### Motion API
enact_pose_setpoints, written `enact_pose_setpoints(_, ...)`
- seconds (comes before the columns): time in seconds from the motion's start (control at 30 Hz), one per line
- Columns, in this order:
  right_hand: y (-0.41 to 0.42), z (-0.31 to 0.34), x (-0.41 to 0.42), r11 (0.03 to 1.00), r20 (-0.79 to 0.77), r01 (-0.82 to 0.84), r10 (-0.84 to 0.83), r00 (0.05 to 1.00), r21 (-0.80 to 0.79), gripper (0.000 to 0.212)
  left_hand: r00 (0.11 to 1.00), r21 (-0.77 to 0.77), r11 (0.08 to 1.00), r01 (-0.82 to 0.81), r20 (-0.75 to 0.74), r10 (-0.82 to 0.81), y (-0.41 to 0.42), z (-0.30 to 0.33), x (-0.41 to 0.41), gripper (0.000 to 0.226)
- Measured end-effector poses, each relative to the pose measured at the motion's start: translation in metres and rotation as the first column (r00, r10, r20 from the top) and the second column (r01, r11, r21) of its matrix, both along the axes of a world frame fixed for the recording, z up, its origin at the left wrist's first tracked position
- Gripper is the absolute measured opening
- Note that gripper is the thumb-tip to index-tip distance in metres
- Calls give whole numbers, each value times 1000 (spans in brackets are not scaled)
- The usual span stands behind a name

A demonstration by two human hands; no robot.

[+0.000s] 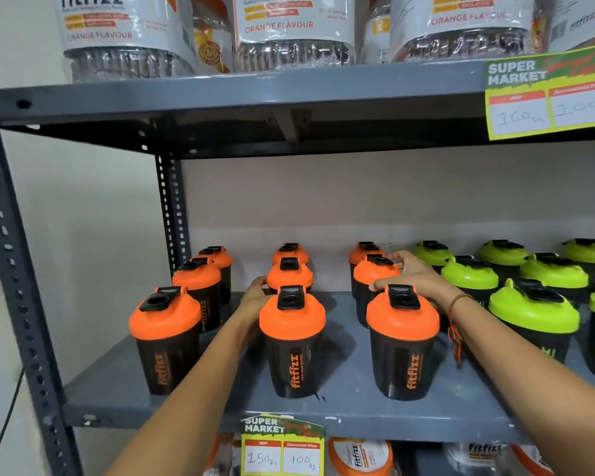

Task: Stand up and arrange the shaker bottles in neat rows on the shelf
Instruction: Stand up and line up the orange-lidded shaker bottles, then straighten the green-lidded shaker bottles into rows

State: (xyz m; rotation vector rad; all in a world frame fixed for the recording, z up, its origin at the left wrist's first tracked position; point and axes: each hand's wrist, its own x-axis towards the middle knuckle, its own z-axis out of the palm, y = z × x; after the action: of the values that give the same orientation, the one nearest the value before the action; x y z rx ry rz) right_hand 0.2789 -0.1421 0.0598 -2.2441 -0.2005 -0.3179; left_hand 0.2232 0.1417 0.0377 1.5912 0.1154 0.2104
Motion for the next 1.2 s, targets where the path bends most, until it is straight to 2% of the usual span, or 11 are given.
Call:
enact_pose_setpoints(0.07,-1,1,2,1000,-3,10,-10,1000,-24,87,1000,27,1000,2,0,-2,0,-1,-1,61)
enact_pose_setpoints(0.17,-4,0,3,999,-10,30,-30,1000,-29,88,1000,45,999,9,9,-9,1,-3,-2,47)
enact_pose_setpoints(0.3,-7,0,4,997,-13,67,-68,998,-25,88,1000,82,997,13,11,-14,3,-4,1,48)
enact_pose_setpoints(0.43,-10,0,5,999,-13,53,-52,999,3,90,998,30,998,59,2,-59,8,-2,-1,80)
enact_pose_setpoints(0.53,-9,7,-4,984,27,48,-54,998,173,94,999,-100,994,39,28,-37,8,11,-12,96)
enact_pose_setpoints(0.63,-8,19,-22,923,75,31,-65,995,384,75,960,-134,975,-179,194,203,-2,37,-26,88)
enact_pose_setpoints(0.73,-13,37,-54,881,199,8,-116,973,474,51,800,-200,926,-320,467,378,-26,68,-50,68)
enact_pose_setpoints(0.87,-32,55,-110,868,440,-2,-250,863,497,30,665,-180,974,-134,713,223,-91,93,-88,53)
enact_pose_setpoints(0.97,-71,54,-145,916,606,169,-371,704,365,27,646,-82,995,62,763,23,-154,84,-111,51)
enact_pose_setpoints(1.07,-120,42,-172,909,677,310,-415,608,278,30,702,37,983,179,695,-154,-210,52,-122,58)
enact_pose_setpoints(1.2,-181,11,-187,843,634,447,-525,567,298,49,835,307,936,172,459,-305,-255,-2,-113,86)
